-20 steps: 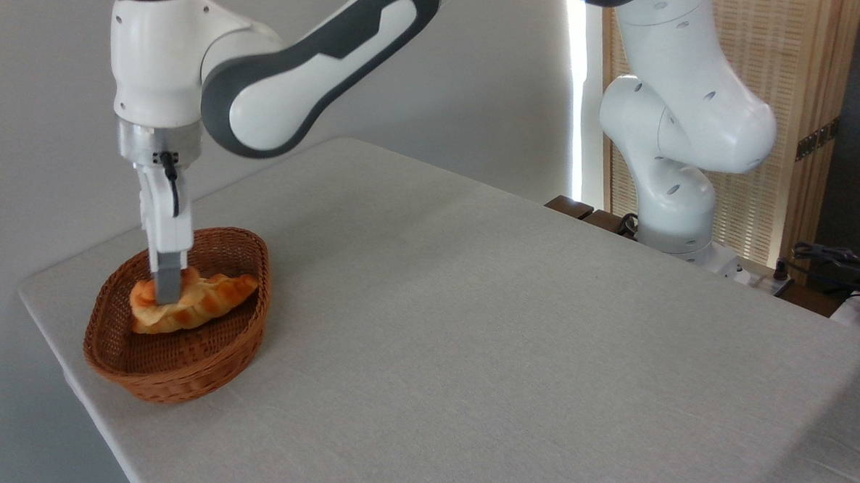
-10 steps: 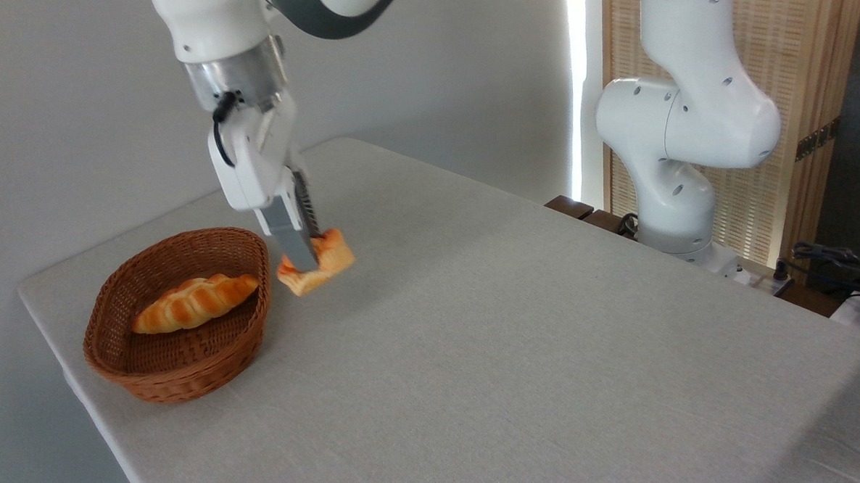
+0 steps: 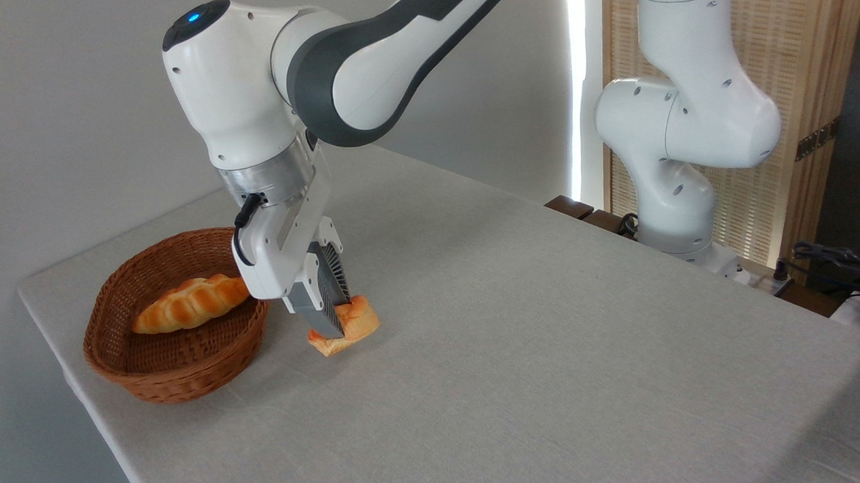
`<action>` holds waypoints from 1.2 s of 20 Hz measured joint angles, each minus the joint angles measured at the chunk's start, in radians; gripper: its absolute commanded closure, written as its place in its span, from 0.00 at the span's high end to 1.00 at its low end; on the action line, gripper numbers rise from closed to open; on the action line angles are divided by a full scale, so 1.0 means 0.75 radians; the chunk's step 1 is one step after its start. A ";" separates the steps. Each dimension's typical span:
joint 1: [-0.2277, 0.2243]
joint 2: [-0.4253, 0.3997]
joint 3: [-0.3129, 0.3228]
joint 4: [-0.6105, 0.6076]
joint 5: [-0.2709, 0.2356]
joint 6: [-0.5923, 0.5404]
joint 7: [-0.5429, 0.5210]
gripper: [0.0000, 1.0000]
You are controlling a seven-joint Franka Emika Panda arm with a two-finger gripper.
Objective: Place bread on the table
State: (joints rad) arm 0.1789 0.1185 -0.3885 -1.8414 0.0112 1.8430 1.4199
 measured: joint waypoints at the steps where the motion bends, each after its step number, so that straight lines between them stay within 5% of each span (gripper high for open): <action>1: 0.000 0.001 0.000 0.000 0.000 0.001 0.000 1.00; 12: 0.008 -0.007 0.015 0.033 0.000 0.012 -0.008 1.00; 17: 0.024 -0.059 0.207 0.277 -0.105 -0.238 -0.078 1.00; 24: 0.027 -0.114 0.278 0.392 -0.121 -0.302 -0.624 1.00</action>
State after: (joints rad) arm 0.1988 0.0334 -0.1800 -1.5474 -0.0798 1.6167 0.9517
